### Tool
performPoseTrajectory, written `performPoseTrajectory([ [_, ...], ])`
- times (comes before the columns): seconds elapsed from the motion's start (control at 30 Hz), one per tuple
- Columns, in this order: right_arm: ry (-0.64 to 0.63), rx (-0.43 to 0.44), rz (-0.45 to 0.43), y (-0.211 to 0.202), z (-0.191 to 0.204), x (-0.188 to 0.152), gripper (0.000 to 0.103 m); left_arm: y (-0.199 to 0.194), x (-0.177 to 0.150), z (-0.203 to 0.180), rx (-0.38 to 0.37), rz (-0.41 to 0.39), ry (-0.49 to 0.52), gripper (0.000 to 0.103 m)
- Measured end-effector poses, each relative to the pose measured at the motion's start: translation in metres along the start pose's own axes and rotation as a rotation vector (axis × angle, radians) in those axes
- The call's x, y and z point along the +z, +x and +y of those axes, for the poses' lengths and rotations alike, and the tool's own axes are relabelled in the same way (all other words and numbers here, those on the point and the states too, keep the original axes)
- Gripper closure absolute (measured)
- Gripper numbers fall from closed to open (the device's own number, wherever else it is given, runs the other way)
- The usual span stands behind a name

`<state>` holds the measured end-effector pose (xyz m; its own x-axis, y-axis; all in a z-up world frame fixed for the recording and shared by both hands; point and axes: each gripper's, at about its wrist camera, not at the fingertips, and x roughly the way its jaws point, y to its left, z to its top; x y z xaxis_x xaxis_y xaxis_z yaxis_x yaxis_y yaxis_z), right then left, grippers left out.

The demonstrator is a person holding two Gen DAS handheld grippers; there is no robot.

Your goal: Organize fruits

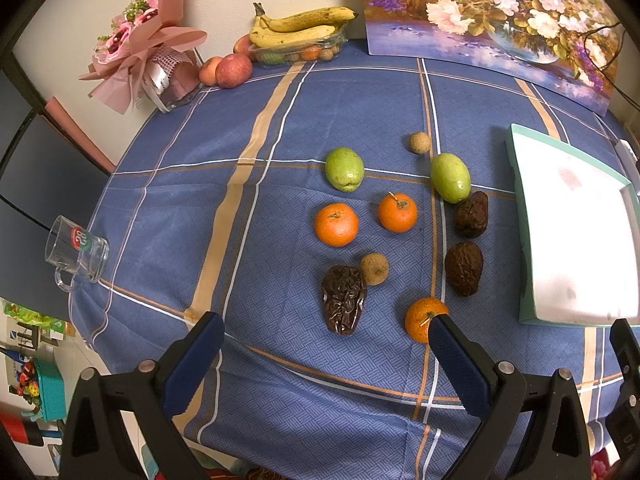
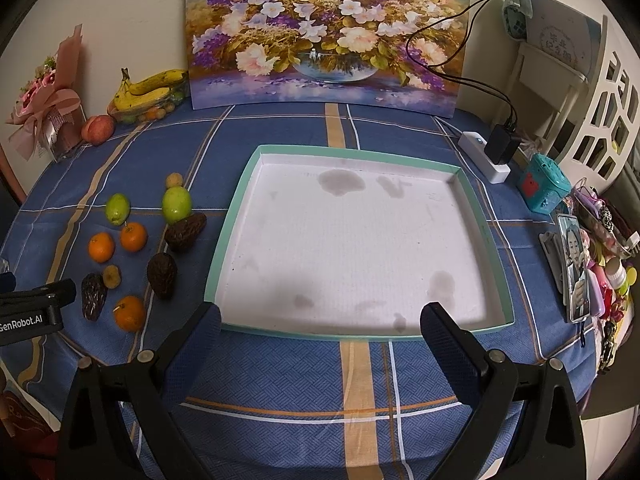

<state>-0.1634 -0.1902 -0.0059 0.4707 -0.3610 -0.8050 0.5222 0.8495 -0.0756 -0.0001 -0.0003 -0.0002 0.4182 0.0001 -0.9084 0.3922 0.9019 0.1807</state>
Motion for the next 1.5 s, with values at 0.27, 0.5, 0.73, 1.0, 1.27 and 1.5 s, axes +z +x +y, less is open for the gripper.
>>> performPoseTrajectory([
  [0.27, -0.002, -0.001, 0.0, 0.0, 0.001, 0.0, 0.003, 0.0, 0.0, 0.0, 0.0, -0.002, -0.002, 0.0],
  [0.5, -0.008, 0.0, 0.004, 0.0, 0.002, 0.0, 0.003, -0.002, -0.001, 0.0, -0.027, -0.035, -0.035, 0.0],
  [0.73, -0.023, 0.044, -0.016, 0.0, 0.007, 0.009, 0.003, -0.005, 0.009, 0.01, -0.086, -0.115, -0.073, 0.0],
  [1.0, -0.042, 0.148, -0.076, 0.006, 0.021, 0.028, 0.003, -0.008, 0.015, 0.024, -0.055, -0.203, -0.097, 0.0],
  [1.27, -0.097, 0.226, -0.138, 0.007, 0.037, 0.043, 0.003, 0.005, 0.023, 0.037, -0.17, -0.143, -0.106, 0.0],
  [1.5, -0.102, 0.351, -0.134, 0.008, 0.051, 0.057, 0.003, 0.015, 0.022, 0.047, -0.193, -0.098, -0.184, 0.0],
])
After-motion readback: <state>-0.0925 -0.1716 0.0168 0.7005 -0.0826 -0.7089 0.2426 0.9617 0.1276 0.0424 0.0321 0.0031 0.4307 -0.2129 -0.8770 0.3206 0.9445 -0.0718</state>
